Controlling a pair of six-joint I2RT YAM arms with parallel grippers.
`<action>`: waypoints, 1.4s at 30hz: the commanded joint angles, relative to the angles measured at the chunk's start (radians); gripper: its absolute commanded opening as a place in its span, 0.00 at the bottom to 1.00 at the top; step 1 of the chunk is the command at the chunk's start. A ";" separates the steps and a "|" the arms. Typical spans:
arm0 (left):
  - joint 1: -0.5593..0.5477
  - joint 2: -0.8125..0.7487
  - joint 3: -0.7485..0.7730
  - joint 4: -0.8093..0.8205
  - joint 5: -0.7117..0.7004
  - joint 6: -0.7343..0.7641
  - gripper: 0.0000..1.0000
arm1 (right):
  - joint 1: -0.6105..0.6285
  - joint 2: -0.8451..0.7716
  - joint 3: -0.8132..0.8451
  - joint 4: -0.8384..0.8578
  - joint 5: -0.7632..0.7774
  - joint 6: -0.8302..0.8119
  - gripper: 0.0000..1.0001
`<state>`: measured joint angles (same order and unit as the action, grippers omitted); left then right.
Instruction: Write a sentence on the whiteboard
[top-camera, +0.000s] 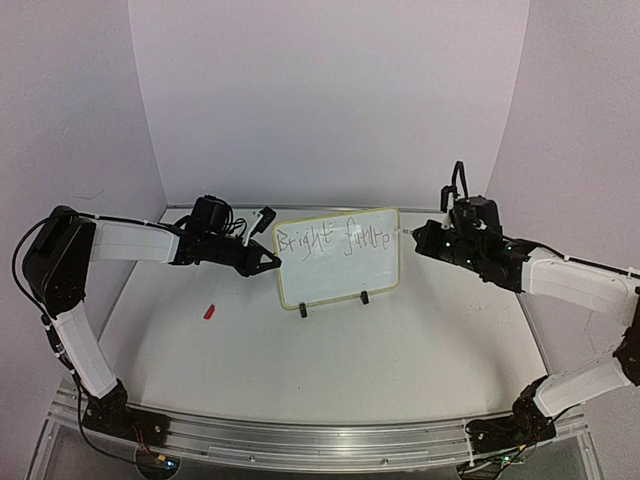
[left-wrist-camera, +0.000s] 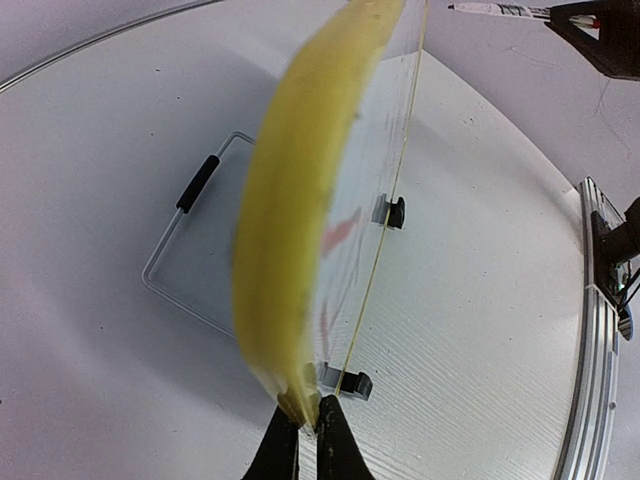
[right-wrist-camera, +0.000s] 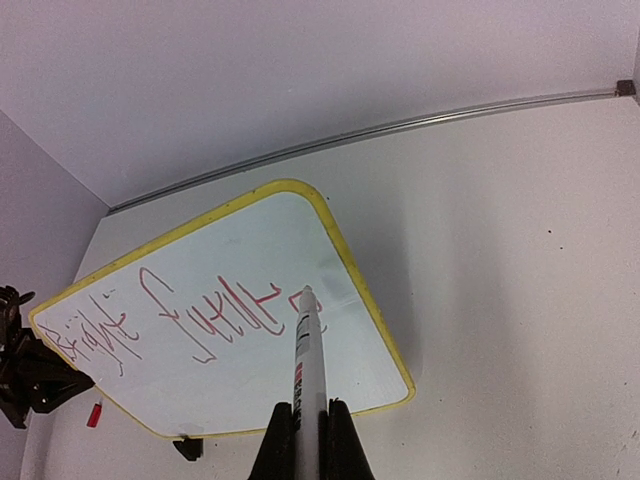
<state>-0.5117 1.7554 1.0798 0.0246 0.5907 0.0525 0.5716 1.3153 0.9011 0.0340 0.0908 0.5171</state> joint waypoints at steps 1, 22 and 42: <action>0.008 0.007 0.020 -0.047 -0.093 0.030 0.00 | -0.005 0.028 0.056 0.003 0.026 -0.023 0.00; 0.008 0.010 0.022 -0.049 -0.095 0.033 0.00 | -0.020 0.093 0.098 0.002 -0.012 -0.049 0.00; 0.008 0.009 0.023 -0.050 -0.097 0.032 0.00 | -0.021 0.074 0.034 -0.019 -0.010 -0.028 0.00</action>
<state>-0.5117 1.7554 1.0798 0.0248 0.5907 0.0525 0.5549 1.4044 0.9423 0.0231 0.0618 0.4797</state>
